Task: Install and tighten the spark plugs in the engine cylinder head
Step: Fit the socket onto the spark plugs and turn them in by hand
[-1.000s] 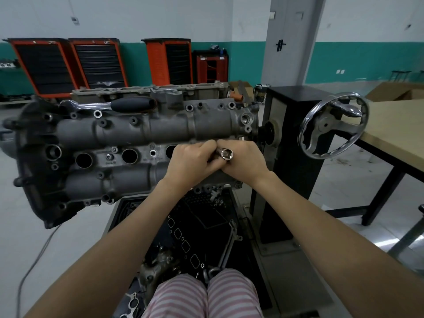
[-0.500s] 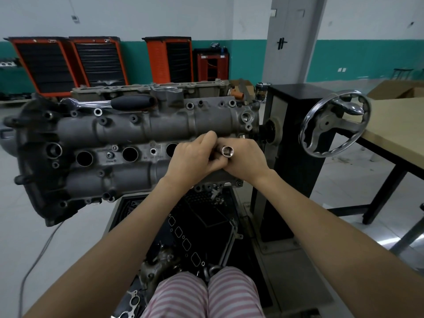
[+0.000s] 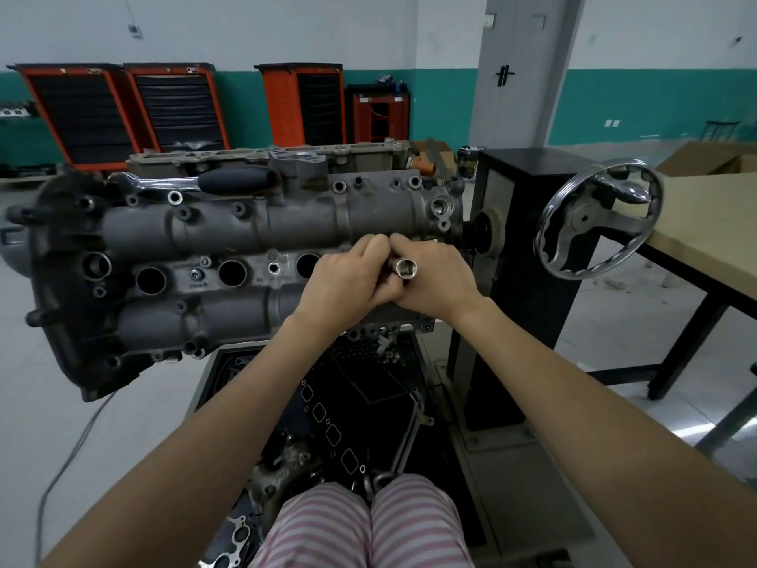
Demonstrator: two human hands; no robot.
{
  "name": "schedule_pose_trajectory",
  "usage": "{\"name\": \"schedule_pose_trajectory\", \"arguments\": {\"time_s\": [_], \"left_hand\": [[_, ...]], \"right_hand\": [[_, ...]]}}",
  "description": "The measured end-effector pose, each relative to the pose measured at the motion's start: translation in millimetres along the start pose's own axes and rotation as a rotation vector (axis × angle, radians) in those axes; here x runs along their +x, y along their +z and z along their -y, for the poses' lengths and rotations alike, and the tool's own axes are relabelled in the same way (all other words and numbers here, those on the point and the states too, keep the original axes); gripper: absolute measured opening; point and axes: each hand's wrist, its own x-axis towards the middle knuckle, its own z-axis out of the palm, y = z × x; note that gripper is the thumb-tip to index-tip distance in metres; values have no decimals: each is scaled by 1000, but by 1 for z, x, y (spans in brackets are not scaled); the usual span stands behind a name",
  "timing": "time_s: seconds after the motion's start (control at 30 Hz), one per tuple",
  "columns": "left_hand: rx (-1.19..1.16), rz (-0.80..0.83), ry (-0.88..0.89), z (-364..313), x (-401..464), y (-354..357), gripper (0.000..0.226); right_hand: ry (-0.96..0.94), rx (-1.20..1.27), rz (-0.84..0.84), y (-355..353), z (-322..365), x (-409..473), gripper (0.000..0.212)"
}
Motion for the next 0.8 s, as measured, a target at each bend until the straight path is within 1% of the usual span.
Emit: {"name": "schedule_pose_trajectory", "arguments": {"time_s": [0.23, 0.43, 0.5, 0.63, 0.8], "left_hand": [[26, -57, -16, 2, 0, 3, 29], [83, -135, 9, 8, -1, 9, 36], [69, -129, 19, 8, -2, 9, 36], [29, -88, 1, 3, -1, 4, 29], [33, -70, -34, 0, 0, 2, 27]], "right_hand": [[-26, -1, -18, 2, -2, -1, 14], [3, 18, -60, 3, -1, -1, 13], [17, 10, -48, 2, 0, 0, 15], [6, -34, -3, 2, -1, 1, 20], [-34, -49, -4, 3, -2, 0, 14]]}}
